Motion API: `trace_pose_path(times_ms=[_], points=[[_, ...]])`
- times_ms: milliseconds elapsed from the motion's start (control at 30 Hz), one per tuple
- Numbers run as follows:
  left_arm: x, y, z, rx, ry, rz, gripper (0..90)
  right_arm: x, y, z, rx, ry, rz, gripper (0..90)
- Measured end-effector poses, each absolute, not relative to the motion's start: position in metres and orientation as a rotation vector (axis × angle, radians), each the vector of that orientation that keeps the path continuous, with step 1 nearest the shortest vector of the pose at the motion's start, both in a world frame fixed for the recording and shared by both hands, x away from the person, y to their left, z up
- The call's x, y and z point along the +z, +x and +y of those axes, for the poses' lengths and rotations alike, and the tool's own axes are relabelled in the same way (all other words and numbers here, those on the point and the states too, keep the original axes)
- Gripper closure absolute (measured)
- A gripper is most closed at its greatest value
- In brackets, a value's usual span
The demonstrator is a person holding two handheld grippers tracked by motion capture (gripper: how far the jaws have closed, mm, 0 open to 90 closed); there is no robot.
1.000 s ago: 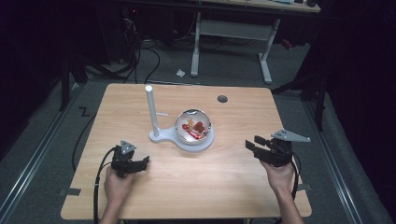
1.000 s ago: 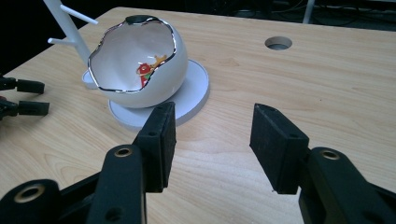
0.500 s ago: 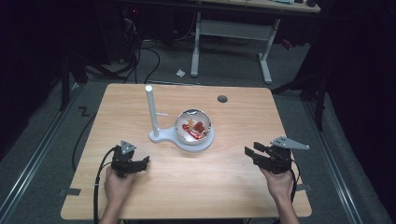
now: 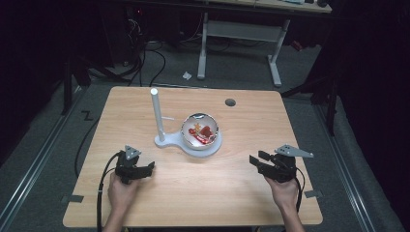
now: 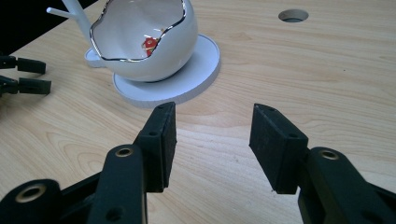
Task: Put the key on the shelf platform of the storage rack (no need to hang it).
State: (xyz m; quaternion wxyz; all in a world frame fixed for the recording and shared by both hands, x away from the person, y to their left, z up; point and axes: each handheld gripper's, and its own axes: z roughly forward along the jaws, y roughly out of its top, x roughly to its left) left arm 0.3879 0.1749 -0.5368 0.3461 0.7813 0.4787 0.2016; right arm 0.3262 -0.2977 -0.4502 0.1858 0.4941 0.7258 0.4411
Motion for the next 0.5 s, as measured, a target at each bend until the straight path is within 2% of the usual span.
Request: trace_pose_path(times_ms=[500], points=[[-0.537, 0.388, 0.175, 0.524, 2.026, 1.243, 20.6, -0.468, 0.328, -0.292, 1.233, 1.416, 2.062, 51.6]])
